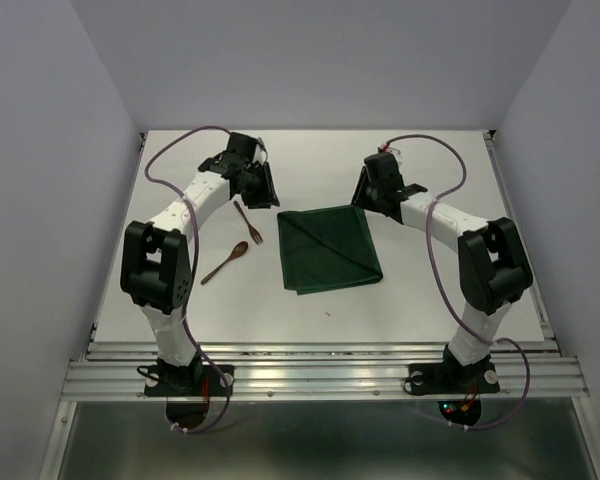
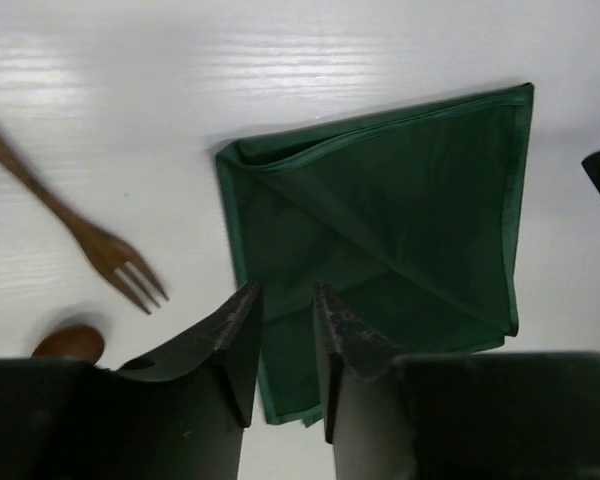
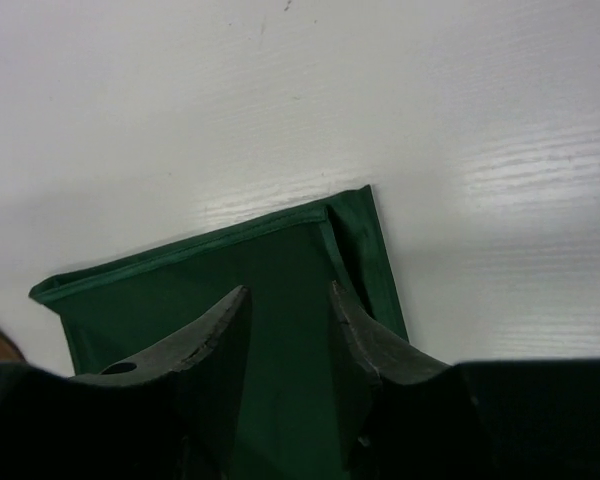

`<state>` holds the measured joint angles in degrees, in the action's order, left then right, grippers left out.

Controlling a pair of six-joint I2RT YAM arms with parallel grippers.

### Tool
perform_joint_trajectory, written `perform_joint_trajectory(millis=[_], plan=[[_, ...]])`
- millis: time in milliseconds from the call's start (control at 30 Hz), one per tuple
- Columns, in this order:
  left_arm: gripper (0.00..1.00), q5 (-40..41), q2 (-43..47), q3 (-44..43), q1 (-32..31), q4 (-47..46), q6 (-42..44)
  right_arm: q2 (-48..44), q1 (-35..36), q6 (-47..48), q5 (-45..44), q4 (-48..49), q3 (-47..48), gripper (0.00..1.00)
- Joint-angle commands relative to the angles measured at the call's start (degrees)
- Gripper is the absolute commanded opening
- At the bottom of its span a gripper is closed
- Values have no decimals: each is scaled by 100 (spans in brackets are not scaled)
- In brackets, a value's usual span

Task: Fold the napkin into a case and place the utensils inside
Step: Fold the top corner of the square-folded napkin at the center of the board, then smooth out the upper triangle-folded napkin at the center of the board.

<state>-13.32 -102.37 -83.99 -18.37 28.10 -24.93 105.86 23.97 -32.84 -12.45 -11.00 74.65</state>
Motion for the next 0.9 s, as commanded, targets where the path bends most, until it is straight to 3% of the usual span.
perform_joint_trajectory(millis=[0,133,167,500,867], plan=[[33,-118,-406,-714,-254,-155,-74,-794,-32,-161,242,143,-485,38],[11,-267,-872,-953,-307,-225,-82,-1391,29,-345,524,28,-1224,19],[0,-328,-951,-979,-325,-243,-82,-1489,29,-381,637,-33,-1495,14],[0,-303,-1724,-1120,-431,-568,-74,-2166,135,-785,1165,-288,-2612,8],[0,-215,-2042,-1067,-439,-753,-82,-1666,135,-865,893,81,-3185,4]])
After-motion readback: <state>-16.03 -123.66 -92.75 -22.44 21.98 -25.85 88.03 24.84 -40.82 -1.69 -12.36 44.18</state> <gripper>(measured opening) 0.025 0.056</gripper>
